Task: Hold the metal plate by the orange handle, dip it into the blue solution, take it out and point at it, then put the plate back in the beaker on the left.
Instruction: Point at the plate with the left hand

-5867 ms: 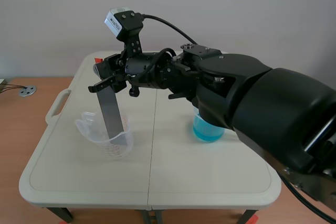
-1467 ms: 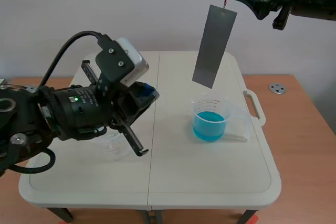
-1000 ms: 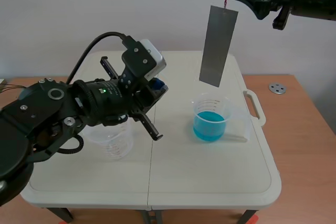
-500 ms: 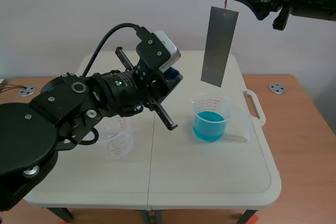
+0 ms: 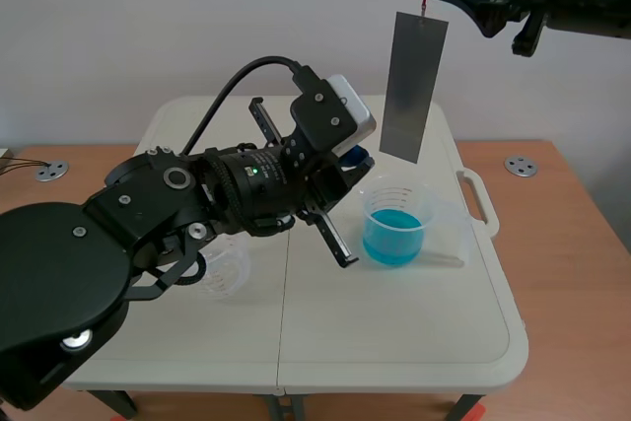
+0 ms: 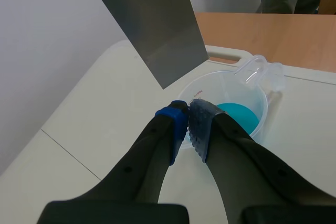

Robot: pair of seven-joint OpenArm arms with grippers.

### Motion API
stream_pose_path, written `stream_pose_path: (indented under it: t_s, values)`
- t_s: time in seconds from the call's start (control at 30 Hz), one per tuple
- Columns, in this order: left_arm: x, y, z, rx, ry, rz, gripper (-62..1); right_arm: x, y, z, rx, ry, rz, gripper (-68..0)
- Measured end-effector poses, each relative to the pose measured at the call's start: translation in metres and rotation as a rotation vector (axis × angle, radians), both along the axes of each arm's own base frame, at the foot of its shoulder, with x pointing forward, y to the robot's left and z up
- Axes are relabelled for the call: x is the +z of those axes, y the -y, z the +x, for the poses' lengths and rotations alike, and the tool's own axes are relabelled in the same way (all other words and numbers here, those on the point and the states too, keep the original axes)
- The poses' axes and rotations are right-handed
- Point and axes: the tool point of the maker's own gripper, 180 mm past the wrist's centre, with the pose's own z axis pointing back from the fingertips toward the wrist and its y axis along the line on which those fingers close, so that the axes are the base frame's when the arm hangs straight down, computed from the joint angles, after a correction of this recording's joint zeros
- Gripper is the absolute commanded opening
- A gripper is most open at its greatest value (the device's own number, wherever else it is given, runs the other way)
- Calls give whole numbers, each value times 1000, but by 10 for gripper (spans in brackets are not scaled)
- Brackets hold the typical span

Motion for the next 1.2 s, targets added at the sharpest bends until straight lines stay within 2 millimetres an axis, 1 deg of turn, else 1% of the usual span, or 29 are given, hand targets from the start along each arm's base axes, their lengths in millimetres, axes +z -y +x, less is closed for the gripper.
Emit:
stream_pose_path:
  t_s: [0.43,0.5,0.57,0.67,0.8,1.07,1.2]
  values:
    - [-2,-1,1,5,-6,9,-551,0,0,0,0,0,0,-664]
    - [-2,-4,4,31,0,12,-551,0,0,0,0,0,0,-664]
    - [0,-13,11,81,19,6,-551,0,0,0,0,0,0,-664]
    - [0,-35,18,163,41,13,-551,0,0,0,0,0,0,-664]
    - [1,-76,12,247,73,44,-552,0,0,0,0,0,0,-664]
    - [6,-158,-17,368,73,109,-551,0,0,0,0,0,0,-664]
    - [-1,-199,-37,429,18,143,-552,0,0,0,0,0,0,-664]
